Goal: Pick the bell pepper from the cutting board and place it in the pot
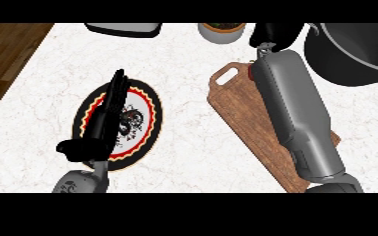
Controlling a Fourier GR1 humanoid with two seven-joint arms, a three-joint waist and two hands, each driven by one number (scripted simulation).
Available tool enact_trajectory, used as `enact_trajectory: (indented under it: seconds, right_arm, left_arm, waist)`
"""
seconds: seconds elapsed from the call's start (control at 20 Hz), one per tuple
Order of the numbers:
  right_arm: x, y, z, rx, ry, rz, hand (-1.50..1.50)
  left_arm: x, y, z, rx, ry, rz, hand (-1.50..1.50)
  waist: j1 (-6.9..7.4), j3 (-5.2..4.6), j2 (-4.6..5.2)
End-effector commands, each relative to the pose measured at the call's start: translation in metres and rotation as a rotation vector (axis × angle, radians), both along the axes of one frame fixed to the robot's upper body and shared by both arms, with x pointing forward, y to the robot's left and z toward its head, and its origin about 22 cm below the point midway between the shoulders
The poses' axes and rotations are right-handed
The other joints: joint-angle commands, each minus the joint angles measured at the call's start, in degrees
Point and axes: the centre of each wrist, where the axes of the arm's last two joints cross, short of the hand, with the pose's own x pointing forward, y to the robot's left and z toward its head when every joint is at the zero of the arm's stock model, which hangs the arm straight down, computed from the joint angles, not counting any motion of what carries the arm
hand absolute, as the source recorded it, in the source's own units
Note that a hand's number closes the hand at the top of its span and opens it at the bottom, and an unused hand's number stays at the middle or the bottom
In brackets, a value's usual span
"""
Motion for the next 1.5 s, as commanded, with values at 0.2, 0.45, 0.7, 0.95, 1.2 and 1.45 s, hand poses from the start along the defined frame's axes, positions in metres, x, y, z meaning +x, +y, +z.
enact_trajectory:
  seconds: [0.2, 0.45, 0.7, 0.95, 1.2, 1.45]
  right_arm:
    - [0.028, 0.013, 0.024, -0.066, -0.108, -0.202, 1.50]
    - [0.040, -0.009, 0.027, -0.062, -0.113, -0.307, 1.50]
    - [0.046, -0.051, 0.013, -0.062, -0.103, -0.341, 1.50]
    - [0.048, -0.082, 0.016, -0.061, -0.107, -0.372, 1.50]
    - [0.042, -0.126, -0.011, -0.044, -0.076, -0.396, 1.50]
    - [0.034, -0.162, -0.027, 0.054, -0.047, -0.376, 1.50]
  left_arm:
    - [-0.008, 0.009, -0.011, 0.023, 0.018, 0.060, 0.00]
    - [-0.008, 0.022, -0.011, 0.006, 0.017, 0.049, 0.00]
    - [-0.006, 0.015, -0.006, -0.006, 0.019, 0.065, 0.00]
    - [-0.016, 0.015, -0.011, -0.001, 0.019, 0.094, 0.00]
    - [-0.023, 0.025, -0.018, 0.003, 0.030, 0.110, 0.00]
    - [-0.014, 0.026, -0.011, -0.004, 0.026, 0.098, 0.00]
  waist:
    - [-1.88, 0.13, -0.35]
    - [-2.44, 0.13, -0.22]
    - [-4.17, 0.21, -0.68]
    - [-4.94, 0.22, -1.16]
    - [-5.43, 0.24, -1.30]
    - [-5.43, 0.29, -1.12]
